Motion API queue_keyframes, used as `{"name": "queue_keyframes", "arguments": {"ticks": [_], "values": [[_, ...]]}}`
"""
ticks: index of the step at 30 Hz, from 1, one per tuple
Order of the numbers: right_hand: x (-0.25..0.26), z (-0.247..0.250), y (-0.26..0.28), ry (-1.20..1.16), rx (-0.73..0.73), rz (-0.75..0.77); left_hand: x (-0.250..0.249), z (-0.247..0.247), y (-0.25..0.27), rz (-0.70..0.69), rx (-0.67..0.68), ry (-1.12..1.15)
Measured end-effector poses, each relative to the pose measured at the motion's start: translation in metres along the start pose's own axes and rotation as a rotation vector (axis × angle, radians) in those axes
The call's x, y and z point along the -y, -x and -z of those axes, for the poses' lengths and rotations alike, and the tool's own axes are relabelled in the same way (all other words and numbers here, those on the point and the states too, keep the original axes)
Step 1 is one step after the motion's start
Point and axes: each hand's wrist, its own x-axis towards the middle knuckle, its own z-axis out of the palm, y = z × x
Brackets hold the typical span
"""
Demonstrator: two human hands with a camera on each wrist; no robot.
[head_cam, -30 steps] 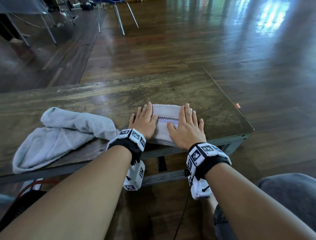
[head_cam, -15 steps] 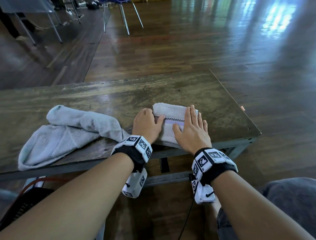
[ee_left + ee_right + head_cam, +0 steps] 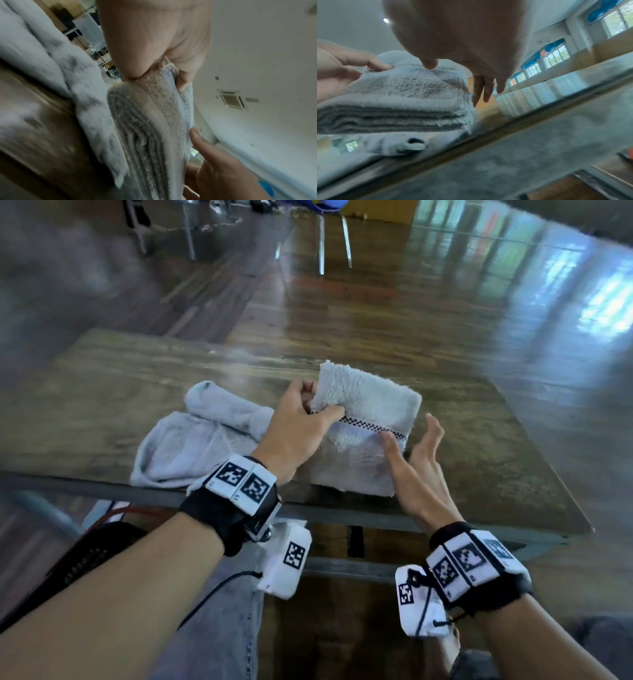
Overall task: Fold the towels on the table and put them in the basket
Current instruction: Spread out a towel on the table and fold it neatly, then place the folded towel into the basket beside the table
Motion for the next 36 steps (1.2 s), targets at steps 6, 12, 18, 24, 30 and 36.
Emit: {"name": "queue_keyframes", "arguments": {"ticks": [6,12,18,24,30,36], "values": [[0.073,-0.078,0.006,-0.294,0.254,0.136,0.002,0.122,0.034,0.052,-0.182,0.239],[0.143,-0.189,0.036,-0.207,0.506,0.349,0.022,0.249,0.098,0.025,-0.520,0.256],[0.161,-0.310,0.070,-0.007,0.886,0.431,0.086,0.342,0.170,0.202,-0.777,0.110],[0.115,-0.396,0.095,0.383,1.147,0.296,0.178,0.363,0.230,0.511,-0.852,-0.045],[0.060,-0.438,0.089,0.678,1.247,0.047,0.259,0.335,0.233,0.774,-0.741,-0.049],[0.027,-0.456,0.071,0.778,1.165,-0.040,0.300,0.328,0.196,0.892,-0.638,-0.011]]}}
